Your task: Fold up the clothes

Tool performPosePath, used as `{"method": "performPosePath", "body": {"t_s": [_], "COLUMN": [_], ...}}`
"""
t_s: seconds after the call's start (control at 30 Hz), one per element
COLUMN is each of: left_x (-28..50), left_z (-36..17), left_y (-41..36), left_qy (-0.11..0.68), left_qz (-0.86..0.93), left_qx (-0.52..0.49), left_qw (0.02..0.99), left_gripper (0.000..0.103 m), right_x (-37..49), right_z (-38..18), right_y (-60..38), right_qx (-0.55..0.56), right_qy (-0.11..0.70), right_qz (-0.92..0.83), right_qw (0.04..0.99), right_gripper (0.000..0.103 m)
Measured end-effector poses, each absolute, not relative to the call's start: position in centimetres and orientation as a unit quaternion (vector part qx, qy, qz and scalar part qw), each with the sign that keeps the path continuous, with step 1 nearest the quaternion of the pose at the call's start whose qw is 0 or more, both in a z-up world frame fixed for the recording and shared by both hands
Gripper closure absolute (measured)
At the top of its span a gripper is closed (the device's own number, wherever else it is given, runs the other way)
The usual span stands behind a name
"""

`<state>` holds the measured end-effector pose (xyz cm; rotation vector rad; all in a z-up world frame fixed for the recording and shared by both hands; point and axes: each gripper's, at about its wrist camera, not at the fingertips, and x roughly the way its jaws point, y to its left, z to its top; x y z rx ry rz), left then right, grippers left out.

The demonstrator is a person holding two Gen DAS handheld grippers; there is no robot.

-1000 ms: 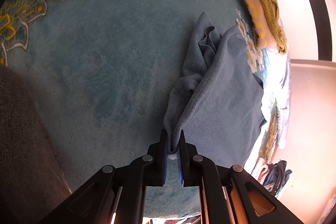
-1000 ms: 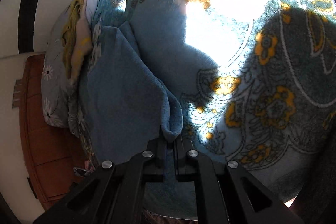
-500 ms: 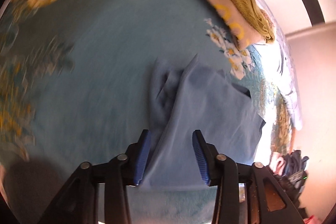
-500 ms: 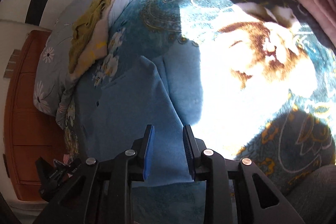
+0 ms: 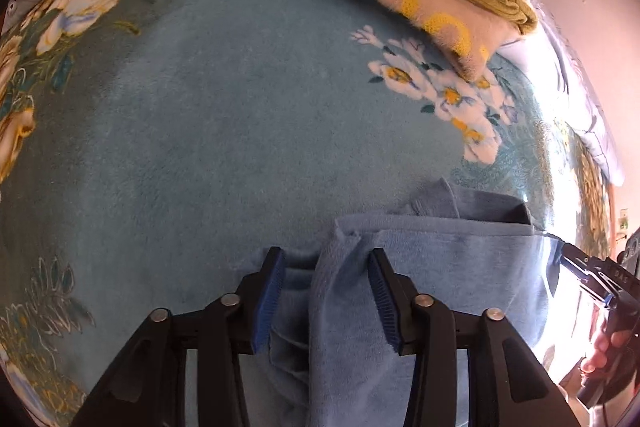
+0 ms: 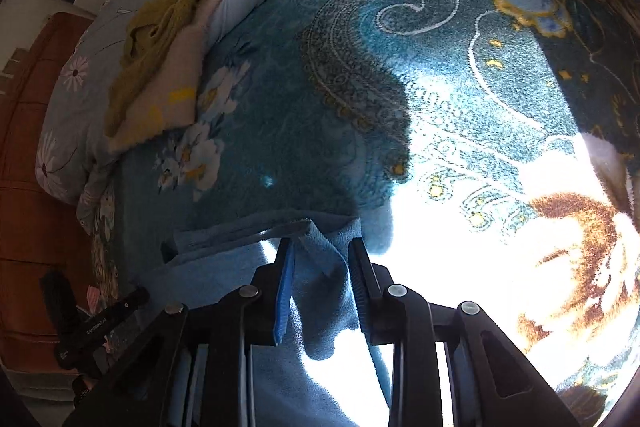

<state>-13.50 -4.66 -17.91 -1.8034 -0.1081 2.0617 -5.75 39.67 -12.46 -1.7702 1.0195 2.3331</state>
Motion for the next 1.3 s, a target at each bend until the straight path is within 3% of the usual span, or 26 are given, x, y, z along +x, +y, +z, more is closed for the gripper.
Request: {"method": "performPosePath", "body": {"t_s": [0.03, 0.07, 0.13, 0.4, 0.6, 0.7, 0.77, 0.83, 0.9, 0.93, 1.03, 1.17, 1.3], "left_x": [-13.6, -13.6, -13.4, -13.8, -15.1, -15.0, -14.7, -13.9, -12.6, -11.8, -8.8, -4.5, -2.9], "left_z": [-17.9, -17.9, -17.6, -14.4, -17.6, -17.6, -17.0, -16.0, -14.7, -14.1, -13.7, -15.3, -18.0], "left_y": [-4.7, -4.8, -4.9, -6.6, -6.1, -6.3, -6.6, -7.0, -7.4, -7.4, -5.9, -1.1, 1.7], "left_qy": [-0.046, -0.051, -0.055, -0.093, -0.078, -0.097, -0.096, -0.089, -0.090, -0.100, -0.117, -0.081, -0.065], "left_qz": [0.738, 0.739, 0.745, 0.771, 0.749, 0.744, 0.748, 0.758, 0.771, 0.773, 0.752, 0.696, 0.661], "left_qx": [-0.643, -0.640, -0.631, -0.590, -0.632, -0.635, -0.632, -0.624, -0.611, -0.606, -0.617, -0.656, -0.685], "left_qw": [0.202, 0.204, 0.209, 0.219, 0.182, 0.183, 0.179, 0.165, 0.156, 0.160, 0.200, 0.280, 0.299], "left_gripper": [0.086, 0.091, 0.096, 0.096, 0.096, 0.094, 0.086, 0.077, 0.070, 0.069, 0.068, 0.068, 0.068], "right_x": [-5.8, -5.8, -5.9, -7.1, -7.1, -5.8, -4.5, -3.3, -2.0, -1.2, 1.4, 3.3, 3.6], "right_z": [-12.5, -12.4, -12.1, -8.3, -11.8, -11.9, -11.8, -11.8, -12.0, -12.1, -13.3, -15.0, -16.2], "right_y": [39.6, 39.5, 39.3, 39.9, 40.3, 40.5, 40.7, 41.1, 41.6, 41.9, 42.0, 41.7, 41.0], "right_qx": [-0.572, -0.574, -0.577, -0.537, -0.559, -0.558, -0.560, -0.563, -0.564, -0.563, -0.572, -0.576, -0.576], "right_qy": [0.327, 0.324, 0.317, 0.298, 0.334, 0.341, 0.339, 0.343, 0.352, 0.358, 0.380, 0.413, 0.435], "right_qz": [0.752, 0.752, 0.753, 0.789, 0.759, 0.756, 0.756, 0.752, 0.747, 0.744, 0.726, 0.703, 0.689], "right_qw": [0.016, 0.011, -0.004, -0.016, 0.012, 0.009, 0.002, -0.007, -0.014, -0.021, -0.047, -0.056, -0.067], "right_gripper": [0.088, 0.097, 0.100, 0.102, 0.102, 0.101, 0.101, 0.095, 0.075, 0.072, 0.068, 0.067, 0.066]}}
